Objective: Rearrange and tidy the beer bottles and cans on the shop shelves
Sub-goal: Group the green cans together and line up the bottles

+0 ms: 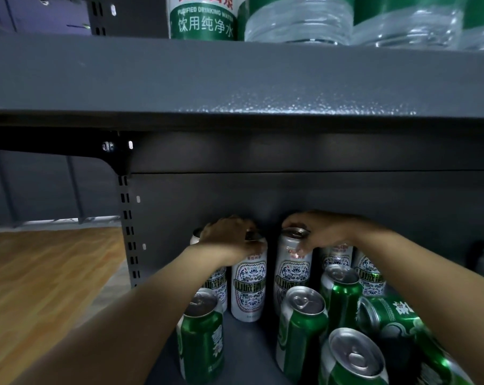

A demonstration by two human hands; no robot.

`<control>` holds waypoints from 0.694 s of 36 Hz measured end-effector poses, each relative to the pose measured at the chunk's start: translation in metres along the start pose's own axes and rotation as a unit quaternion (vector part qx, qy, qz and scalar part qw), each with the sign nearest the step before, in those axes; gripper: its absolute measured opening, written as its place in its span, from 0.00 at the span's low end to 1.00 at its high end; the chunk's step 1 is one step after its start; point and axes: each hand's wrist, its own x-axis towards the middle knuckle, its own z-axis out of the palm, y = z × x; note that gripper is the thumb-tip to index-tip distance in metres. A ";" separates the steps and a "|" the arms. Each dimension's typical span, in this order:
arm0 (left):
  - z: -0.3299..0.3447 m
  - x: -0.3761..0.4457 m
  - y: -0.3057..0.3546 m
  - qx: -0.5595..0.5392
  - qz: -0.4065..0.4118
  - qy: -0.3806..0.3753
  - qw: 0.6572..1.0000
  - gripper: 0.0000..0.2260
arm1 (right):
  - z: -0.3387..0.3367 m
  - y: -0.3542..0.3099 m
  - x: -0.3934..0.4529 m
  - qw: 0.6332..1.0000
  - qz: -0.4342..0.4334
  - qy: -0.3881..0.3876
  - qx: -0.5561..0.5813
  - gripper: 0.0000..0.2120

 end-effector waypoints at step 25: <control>0.026 -0.025 0.075 0.067 0.173 -0.293 0.938 0.31 | 0.023 0.032 -0.075 0.986 0.104 -0.056 -0.115 0.38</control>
